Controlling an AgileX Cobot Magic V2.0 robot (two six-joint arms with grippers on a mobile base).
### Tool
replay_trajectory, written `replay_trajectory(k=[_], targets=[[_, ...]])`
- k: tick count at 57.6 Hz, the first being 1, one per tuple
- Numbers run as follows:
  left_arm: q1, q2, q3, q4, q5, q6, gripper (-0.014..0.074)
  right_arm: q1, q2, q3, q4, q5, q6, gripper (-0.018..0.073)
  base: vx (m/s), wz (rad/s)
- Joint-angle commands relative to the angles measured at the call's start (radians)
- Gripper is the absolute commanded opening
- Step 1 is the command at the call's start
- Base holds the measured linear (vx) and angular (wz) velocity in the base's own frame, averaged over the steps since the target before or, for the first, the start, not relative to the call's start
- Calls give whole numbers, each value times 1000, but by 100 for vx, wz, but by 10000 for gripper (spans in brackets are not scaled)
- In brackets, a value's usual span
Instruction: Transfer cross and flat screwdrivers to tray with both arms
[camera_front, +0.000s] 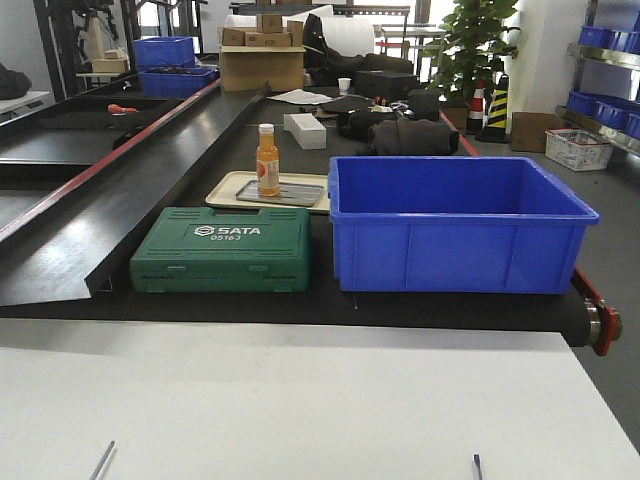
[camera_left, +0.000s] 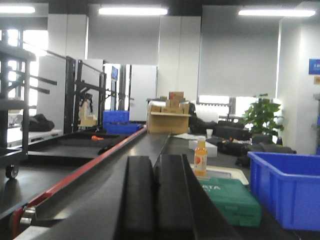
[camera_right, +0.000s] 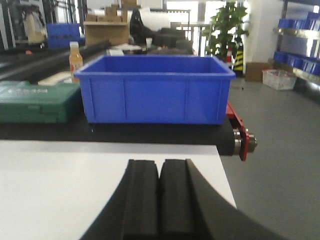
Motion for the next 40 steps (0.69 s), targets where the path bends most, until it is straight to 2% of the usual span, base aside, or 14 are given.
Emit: replay_trajectory(k=[1, 7, 14, 20, 26, 32, 40], targets=[[2, 85, -35, 1, -22, -1, 106, -4, 78, -36, -20, -73, -4, 78, 0, 0], [2, 164, -35, -2, 87, -1, 216, -4, 146, -36, -19, -68, 3, 150, 0, 0], [2, 227, -35, -2, 221, -2, 369, -4, 215, -36, -8, -66, 18, 279, 0, 0], [2, 262, -35, -2, 270, -2, 468, -4, 260, -33, -8, -76, 18, 378, 0, 0], [2, 297, -35, -11, 264, -8, 507, -4, 303, -33, -5, -82, 19, 426, 0, 0], [2, 334, -35, -11, 277, -7, 506, -4, 332, -33, 26, -80, 23, 429, 0, 0], [2, 410, -81, -11, 375, -5, 506, -4, 360, -46, 111, -33, 23, 429, 0, 0]])
